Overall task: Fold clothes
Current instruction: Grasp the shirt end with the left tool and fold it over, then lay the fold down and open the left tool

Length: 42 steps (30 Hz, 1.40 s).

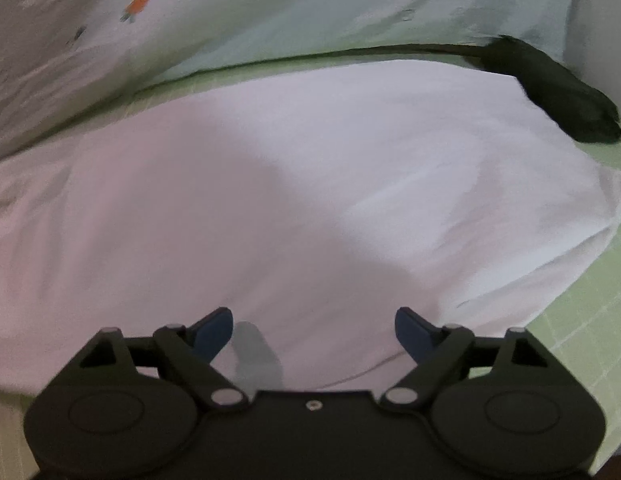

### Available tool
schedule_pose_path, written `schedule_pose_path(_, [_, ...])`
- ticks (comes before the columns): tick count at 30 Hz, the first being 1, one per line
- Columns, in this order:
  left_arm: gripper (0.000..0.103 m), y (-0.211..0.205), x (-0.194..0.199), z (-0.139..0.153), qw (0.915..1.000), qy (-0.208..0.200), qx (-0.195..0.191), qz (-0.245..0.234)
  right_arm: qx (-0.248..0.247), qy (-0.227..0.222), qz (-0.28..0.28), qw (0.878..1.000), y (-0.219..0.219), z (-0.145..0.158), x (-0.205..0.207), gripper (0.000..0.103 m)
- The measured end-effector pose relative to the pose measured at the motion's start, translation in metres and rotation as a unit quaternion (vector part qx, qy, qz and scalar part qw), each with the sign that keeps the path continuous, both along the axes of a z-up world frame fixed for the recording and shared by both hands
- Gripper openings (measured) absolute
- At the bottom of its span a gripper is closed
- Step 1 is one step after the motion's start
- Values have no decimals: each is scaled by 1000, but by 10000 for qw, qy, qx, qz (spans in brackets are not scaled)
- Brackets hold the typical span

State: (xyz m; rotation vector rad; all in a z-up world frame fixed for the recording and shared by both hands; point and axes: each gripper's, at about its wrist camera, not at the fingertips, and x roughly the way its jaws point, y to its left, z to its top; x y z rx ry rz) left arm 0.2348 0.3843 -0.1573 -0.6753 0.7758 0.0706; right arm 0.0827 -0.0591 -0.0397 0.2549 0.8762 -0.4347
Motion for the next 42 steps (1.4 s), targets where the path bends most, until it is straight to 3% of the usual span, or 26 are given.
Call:
schedule_pose_path(7, [6,-72,3,53,9940,-794,502,-560,301,-175,-884,9955,-67,9,-14,87])
schedule_pose_path(13, [5,-160,-2,84,9776,-1270,1040,-1317,422,-397,-1383,9887,-132,20,-36,86])
schedule_pose_path(18, [5,-273,-12,75,9485,-1274,1336,-2573,485,-520,-1678,9833,-188,23,-56,86])
schedule_pose_path(21, [7,-341,-23,42,9238,-828,1508,-3420,543,-542,-1816,9804,-220,22,-63,86])
schedule_pose_path(22, [14,-359,-23,28,9137,-557,1611,-3689,561,-545,-1855,9795,-231,22,-66,86])
schedule_pose_path(24, [18,-393,-27,-8,8961,145,1897,-4011,559,-549,-1864,9793,-248,21,-69,86])
schedule_pose_path(25, [19,-402,-32,-14,8915,164,2076,-4023,556,-551,-1867,9793,-256,21,-70,86])
schedule_pose_path(28, [44,-421,-37,-14,8789,266,2272,-4185,491,-568,-1860,9797,-275,22,-73,86])
schedule_pose_path(32, [65,-422,-31,11,8837,-89,1981,-4239,257,-517,-1789,9822,-292,22,-67,86])
schedule_pose_path(36, [84,-421,-27,30,8816,-370,2264,-4126,-265,-386,-1490,9877,-298,23,-48,87])
schedule_pose_path(39, [91,-414,-5,29,8922,-218,2584,-3698,-451,-400,-1090,9922,-301,24,-26,92])
schedule_pose_path(40, [91,-410,3,27,8993,-84,2575,-3535,-560,-329,-930,9935,-302,23,-17,92])
schedule_pose_path(42, [91,-395,21,25,9051,216,2616,-3346,-787,-169,-609,9949,-303,19,1,94])
